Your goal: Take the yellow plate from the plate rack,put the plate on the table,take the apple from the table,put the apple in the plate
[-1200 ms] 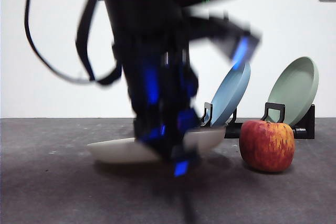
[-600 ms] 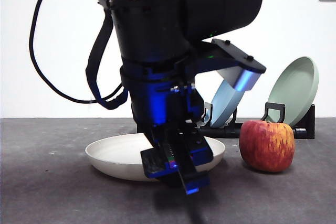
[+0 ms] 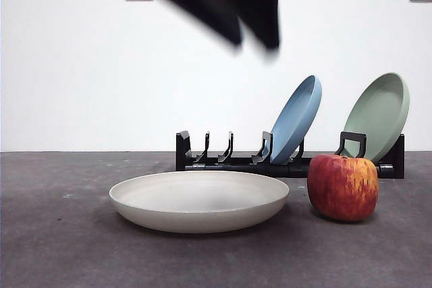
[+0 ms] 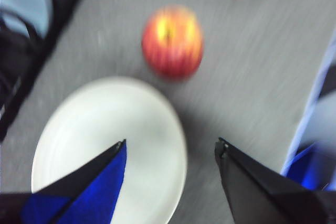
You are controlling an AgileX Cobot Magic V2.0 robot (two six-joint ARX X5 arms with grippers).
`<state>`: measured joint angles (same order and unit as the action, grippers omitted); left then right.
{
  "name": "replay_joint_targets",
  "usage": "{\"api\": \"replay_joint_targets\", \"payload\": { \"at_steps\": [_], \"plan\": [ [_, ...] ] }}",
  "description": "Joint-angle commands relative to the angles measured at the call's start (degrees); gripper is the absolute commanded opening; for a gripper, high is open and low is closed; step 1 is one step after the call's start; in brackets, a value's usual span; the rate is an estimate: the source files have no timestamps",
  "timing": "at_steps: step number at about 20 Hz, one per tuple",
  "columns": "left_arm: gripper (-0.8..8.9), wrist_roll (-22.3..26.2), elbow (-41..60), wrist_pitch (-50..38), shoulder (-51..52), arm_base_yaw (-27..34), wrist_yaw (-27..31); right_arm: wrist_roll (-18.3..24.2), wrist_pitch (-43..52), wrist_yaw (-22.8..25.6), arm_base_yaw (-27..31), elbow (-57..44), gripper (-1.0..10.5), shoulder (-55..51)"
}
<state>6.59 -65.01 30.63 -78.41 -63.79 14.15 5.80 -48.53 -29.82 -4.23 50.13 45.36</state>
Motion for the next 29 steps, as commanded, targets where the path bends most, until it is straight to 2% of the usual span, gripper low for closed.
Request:
{"api": "replay_joint_targets", "payload": {
  "at_steps": [1,3,4,6,10,12,13,26,29],
  "plan": [
    [2.92,-5.49,-1.29,0.83,6.27,-0.07,-4.76,-1.49,4.37,0.2,-1.77,0.09,6.3,5.49],
    [2.92,-7.21,-1.88,1.14,11.69,-0.09,-7.89,-1.46,7.26,0.94,-3.67,0.09,6.3,11.08],
    [2.92,-7.8,-1.88,1.16,14.08,-0.07,-8.87,-1.44,8.72,2.89,-5.05,0.09,6.3,13.92],
    [2.92,-9.31,-1.88,1.7,17.94,-0.09,-8.85,-1.38,11.98,7.5,-8.15,0.09,6.4,19.56],
    [2.92,-11.34,-1.88,3.74,21.7,-0.09,-8.83,-1.4,17.81,9.84,-12.31,0.09,6.4,29.55],
    [2.91,-11.56,-1.88,5.01,22.08,-0.09,-8.83,-1.42,19.87,14.05,-14.16,0.09,6.6,33.59],
    [2.91,-11.58,-1.88,5.44,22.08,-0.09,-8.83,-1.4,20.24,14.67,-14.51,0.09,6.8,34.84],
    [2.86,-11.58,-1.88,6.16,22.05,-0.09,-8.48,-1.46,22.16,15.21,-15.45,0.09,6.5,43.95],
    [2.86,-11.56,-1.88,6.16,22.05,-0.09,-8.44,-1.49,21.94,15.17,-15.45,0.09,5.5,44.74]
  ]
}}
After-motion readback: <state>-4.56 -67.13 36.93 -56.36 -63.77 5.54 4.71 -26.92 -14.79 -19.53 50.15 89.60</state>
